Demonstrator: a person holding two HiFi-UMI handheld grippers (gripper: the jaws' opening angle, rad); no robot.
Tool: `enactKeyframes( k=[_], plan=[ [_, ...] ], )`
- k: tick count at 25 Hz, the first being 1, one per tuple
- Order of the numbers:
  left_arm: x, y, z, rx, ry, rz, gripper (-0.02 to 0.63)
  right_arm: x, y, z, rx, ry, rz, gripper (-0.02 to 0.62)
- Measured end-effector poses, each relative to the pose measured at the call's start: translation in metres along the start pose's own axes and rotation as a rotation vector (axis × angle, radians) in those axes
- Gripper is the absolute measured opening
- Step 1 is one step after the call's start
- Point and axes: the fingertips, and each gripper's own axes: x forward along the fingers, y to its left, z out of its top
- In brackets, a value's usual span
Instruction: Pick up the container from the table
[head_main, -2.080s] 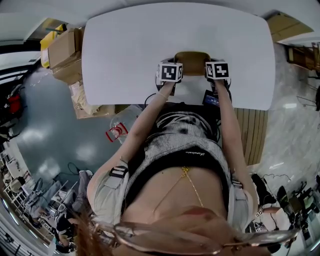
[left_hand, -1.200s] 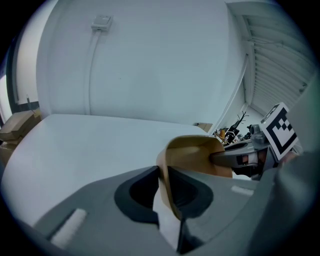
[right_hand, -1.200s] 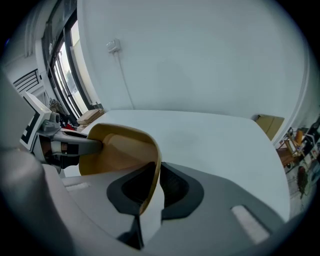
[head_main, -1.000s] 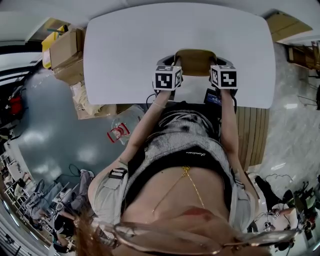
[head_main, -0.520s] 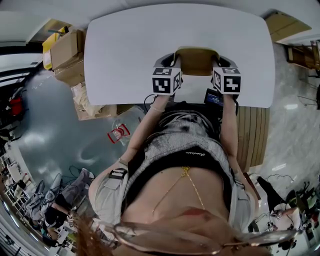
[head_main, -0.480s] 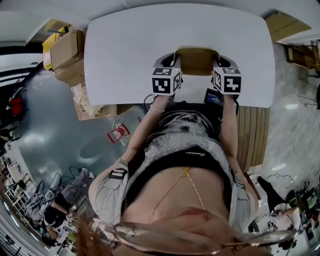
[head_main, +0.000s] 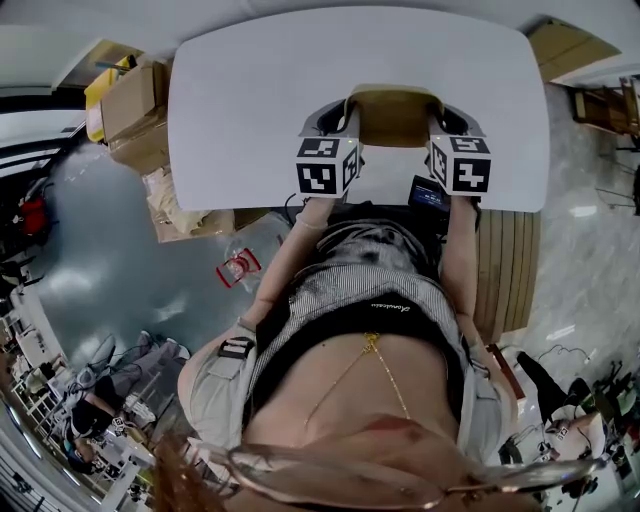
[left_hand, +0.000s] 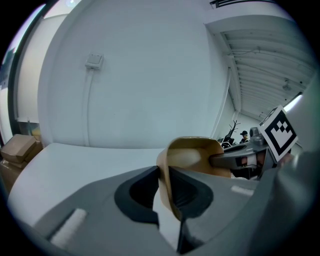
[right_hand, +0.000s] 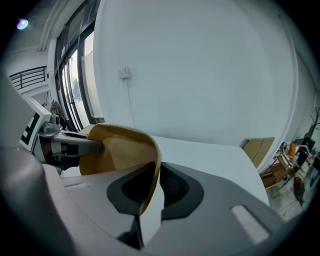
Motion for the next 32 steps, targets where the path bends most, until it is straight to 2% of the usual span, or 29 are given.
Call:
enactKeyframes(
  k=[19,32],
  plan=[
    [-0.016,-0.007,0.023,0.016,-0.062,-0.010,0.034,-0.020,0.003,0.020,-0.023,-0.061,-0.020,0.060],
    [-0.020,-0.013,0.027,0.015,-0.071,-0.023,0.034,-0.030,0.001,0.024,-0.026,-0.078,-0.034,0.058]
  ],
)
